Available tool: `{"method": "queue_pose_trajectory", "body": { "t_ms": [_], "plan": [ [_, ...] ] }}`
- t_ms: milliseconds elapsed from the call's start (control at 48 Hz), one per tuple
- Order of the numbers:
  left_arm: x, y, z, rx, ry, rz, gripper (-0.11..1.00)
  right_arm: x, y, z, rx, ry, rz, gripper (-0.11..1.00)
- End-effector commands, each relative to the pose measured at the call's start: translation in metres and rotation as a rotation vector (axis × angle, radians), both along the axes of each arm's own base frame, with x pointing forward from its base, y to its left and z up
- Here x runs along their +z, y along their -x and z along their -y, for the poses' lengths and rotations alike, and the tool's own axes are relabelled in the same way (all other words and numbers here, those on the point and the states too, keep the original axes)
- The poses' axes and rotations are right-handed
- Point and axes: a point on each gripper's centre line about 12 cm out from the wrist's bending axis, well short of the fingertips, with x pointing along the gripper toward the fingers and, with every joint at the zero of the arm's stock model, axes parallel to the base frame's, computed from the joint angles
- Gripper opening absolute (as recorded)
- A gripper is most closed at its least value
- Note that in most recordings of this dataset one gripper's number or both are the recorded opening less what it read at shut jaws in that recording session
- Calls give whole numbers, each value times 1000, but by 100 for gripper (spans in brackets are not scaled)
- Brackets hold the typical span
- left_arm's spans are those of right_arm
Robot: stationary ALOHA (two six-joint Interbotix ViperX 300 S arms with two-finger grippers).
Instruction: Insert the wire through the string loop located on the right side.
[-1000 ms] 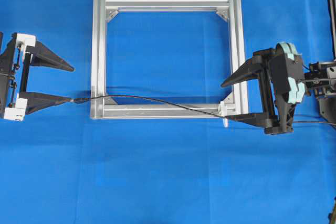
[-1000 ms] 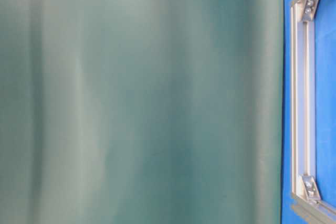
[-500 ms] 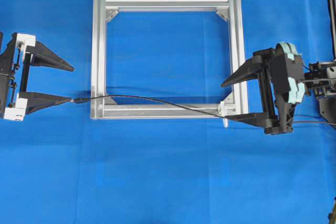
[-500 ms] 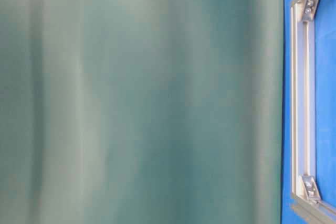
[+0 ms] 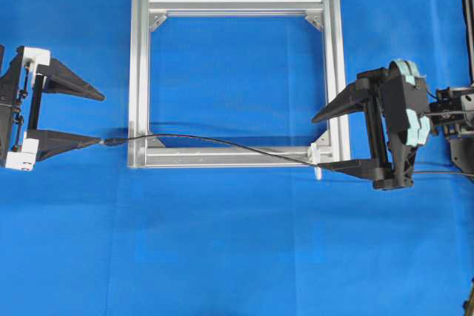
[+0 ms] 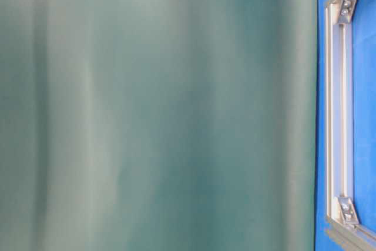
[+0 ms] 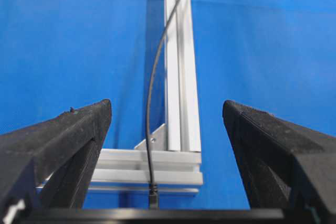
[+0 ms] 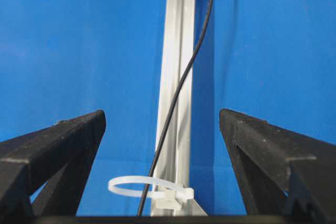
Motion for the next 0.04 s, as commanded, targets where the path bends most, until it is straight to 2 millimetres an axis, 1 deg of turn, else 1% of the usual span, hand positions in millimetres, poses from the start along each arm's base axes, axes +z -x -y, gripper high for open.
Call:
{"method": "queue_pose_trajectory", "body": {
  "t_ms": [0,21],
  "plan": [
    [6,-3,-1,3,-3,16,82,9,-4,0,-1,-2,28,95],
    [6,-3,-1,3,-3,17,82,9,-4,0,-1,-2,28,95]
  ]
}}
